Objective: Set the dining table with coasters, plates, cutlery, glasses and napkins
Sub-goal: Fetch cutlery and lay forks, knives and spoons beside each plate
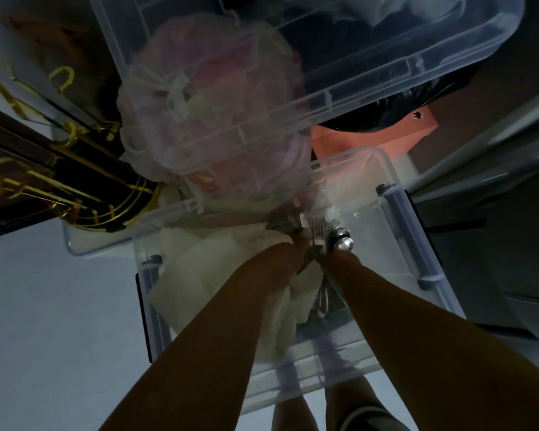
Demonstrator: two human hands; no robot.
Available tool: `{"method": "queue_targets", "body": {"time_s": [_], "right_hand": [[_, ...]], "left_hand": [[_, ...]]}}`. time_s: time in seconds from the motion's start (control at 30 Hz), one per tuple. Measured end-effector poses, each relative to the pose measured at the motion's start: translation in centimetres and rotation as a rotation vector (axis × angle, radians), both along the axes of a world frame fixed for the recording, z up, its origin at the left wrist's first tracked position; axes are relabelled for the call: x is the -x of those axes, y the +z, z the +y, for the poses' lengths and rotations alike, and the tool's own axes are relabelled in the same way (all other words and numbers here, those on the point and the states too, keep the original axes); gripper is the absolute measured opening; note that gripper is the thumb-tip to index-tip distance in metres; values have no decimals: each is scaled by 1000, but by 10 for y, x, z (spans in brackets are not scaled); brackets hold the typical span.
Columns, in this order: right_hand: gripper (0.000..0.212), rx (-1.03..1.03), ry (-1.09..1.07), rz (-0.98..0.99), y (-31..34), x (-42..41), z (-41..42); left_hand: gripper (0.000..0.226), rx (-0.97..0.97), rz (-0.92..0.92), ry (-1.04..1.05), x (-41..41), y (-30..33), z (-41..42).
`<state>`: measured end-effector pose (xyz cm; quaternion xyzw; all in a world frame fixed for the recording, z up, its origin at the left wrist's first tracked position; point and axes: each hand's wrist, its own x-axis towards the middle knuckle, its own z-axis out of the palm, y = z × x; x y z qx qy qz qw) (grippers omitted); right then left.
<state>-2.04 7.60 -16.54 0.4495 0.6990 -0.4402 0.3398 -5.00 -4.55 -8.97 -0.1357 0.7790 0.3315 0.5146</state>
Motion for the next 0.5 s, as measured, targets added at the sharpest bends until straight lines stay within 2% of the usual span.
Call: {"method": "queue_targets", "body": {"time_s": [0.1,0.2,0.37,0.5], "right_hand": [[30,125,-187,-5,-17,4,-7],[44,141,-199,-4,-23,7,-9],[46,156,-110,-80,-35,10,-15],[35,158,-175,-112,-45,6,-15]], "left_hand": [[87,11,-198,141,-3,-6,-11],[103,53,-355,191,0,-4,-19],[103,15,-358,161,5,-11,-27],[102,-9,-353,189,4,-23,-32]]}}
